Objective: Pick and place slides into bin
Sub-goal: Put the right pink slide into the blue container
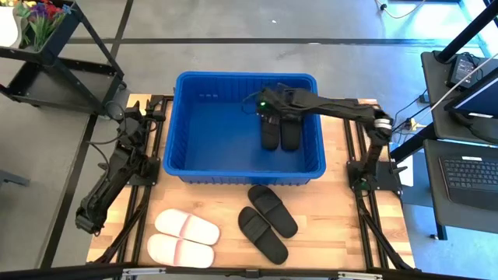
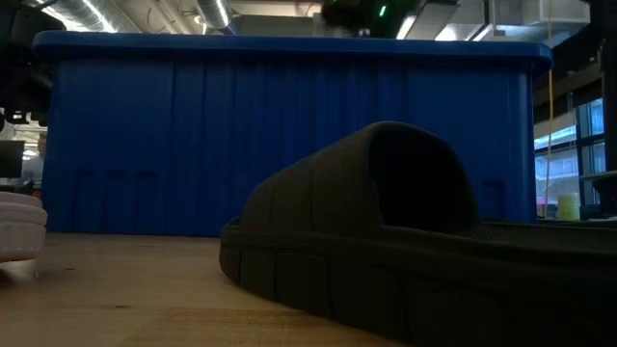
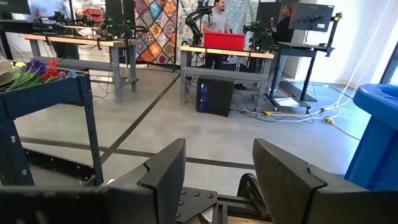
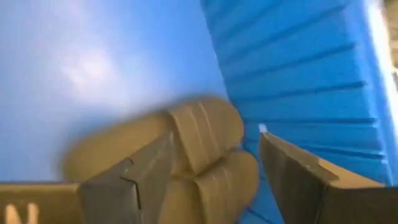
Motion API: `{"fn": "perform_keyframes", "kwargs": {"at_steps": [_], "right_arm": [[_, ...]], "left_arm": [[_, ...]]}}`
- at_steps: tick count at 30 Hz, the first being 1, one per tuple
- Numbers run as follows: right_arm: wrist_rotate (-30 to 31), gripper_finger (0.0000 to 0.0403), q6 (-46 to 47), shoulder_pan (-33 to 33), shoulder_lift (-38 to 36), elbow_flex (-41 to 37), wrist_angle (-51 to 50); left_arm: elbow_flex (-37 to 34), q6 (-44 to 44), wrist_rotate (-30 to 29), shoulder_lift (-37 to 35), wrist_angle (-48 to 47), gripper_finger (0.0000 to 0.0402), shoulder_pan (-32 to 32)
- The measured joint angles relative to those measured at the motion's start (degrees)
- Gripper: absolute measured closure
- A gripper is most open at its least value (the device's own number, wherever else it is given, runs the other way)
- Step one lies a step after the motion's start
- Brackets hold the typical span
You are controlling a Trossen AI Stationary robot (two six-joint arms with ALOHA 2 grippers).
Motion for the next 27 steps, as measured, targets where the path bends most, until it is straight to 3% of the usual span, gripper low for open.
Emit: {"fn": "perform_keyframes", "kwargs": {"at_steps": [12,15,20,27], "right_arm": [[-23.7,0.0164,12.5,6.8,-16.0,0.1,9.0],[-24.1,0.0164,15.0,10.4,-18.4,0.1,8.8],[-22.5,0.0164,9.0,16.1,-22.2,-3.3,7.8],[-19.2,0.0164,8.8,16.3,-32.7,-18.2,19.5]], "left_arm": [[0.0,0.0,1.8,0.0,0.1,0.0218,0.0],[0.0,-0.1,6.2,-0.1,0.1,0.0218,0.0],[0.0,-0.1,18.6,-0.1,3.0,0.0218,0.1],[0.0,-5.6,31.7,-0.1,13.3,0.0218,0.0]]}}
